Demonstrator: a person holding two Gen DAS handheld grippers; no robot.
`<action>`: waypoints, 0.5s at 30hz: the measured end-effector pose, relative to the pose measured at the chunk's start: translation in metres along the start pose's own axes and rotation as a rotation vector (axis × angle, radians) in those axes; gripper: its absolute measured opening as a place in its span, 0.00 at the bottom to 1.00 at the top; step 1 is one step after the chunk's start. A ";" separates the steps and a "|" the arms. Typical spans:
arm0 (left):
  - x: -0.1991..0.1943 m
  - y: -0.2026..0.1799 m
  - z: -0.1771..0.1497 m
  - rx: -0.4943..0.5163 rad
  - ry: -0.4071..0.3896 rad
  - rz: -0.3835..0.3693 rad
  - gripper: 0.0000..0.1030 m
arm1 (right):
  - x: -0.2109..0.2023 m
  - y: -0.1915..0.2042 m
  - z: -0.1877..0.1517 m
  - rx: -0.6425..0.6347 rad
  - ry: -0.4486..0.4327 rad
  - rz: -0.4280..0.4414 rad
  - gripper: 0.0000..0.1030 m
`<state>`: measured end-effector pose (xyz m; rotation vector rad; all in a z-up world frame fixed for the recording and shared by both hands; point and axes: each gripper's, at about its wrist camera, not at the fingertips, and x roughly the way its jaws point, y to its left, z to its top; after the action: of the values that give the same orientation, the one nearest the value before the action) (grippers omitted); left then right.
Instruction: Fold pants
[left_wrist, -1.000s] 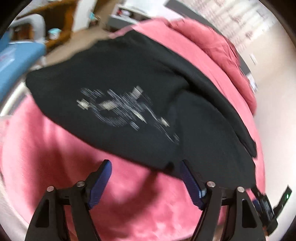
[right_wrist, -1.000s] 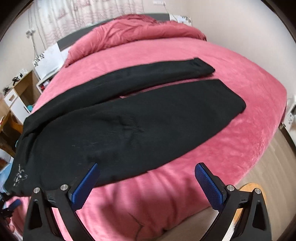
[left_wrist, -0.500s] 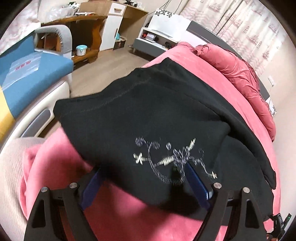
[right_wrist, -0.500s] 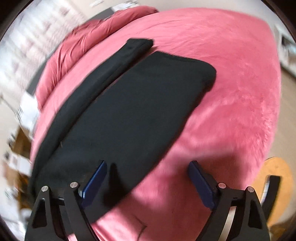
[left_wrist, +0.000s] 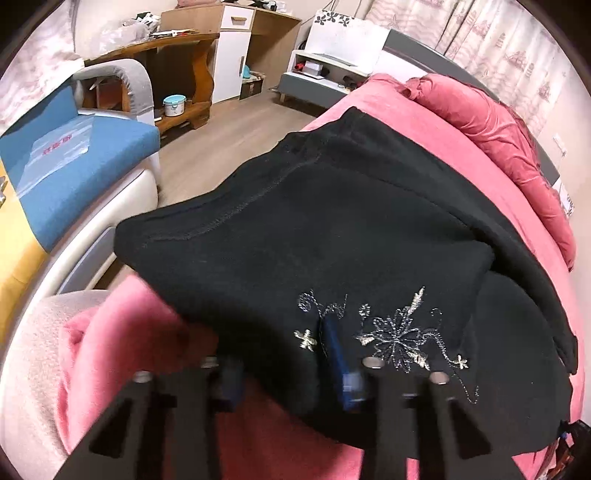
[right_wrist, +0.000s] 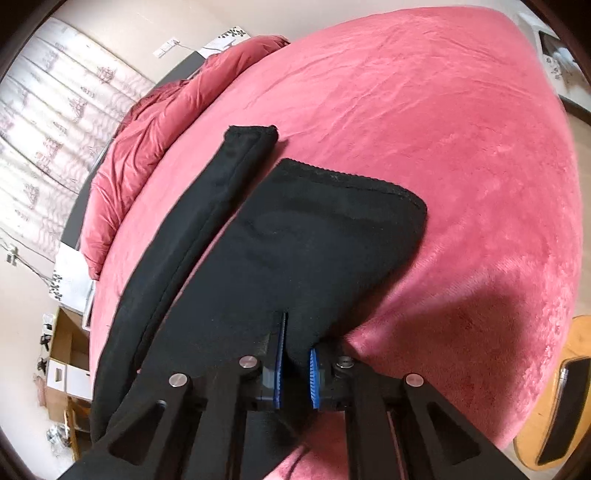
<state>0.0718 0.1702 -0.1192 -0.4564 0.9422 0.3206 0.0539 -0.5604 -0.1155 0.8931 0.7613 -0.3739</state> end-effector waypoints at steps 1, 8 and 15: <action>0.000 0.001 0.001 -0.001 0.003 -0.008 0.23 | -0.002 -0.002 0.000 0.003 -0.001 0.006 0.09; -0.023 0.010 0.008 -0.020 -0.047 -0.096 0.11 | -0.037 0.011 0.007 -0.066 -0.090 -0.009 0.08; -0.052 0.018 0.001 -0.037 -0.028 -0.174 0.11 | -0.075 0.009 0.016 -0.099 -0.166 -0.055 0.08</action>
<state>0.0352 0.1826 -0.0799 -0.5625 0.8645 0.1864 0.0151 -0.5687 -0.0494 0.7398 0.6462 -0.4493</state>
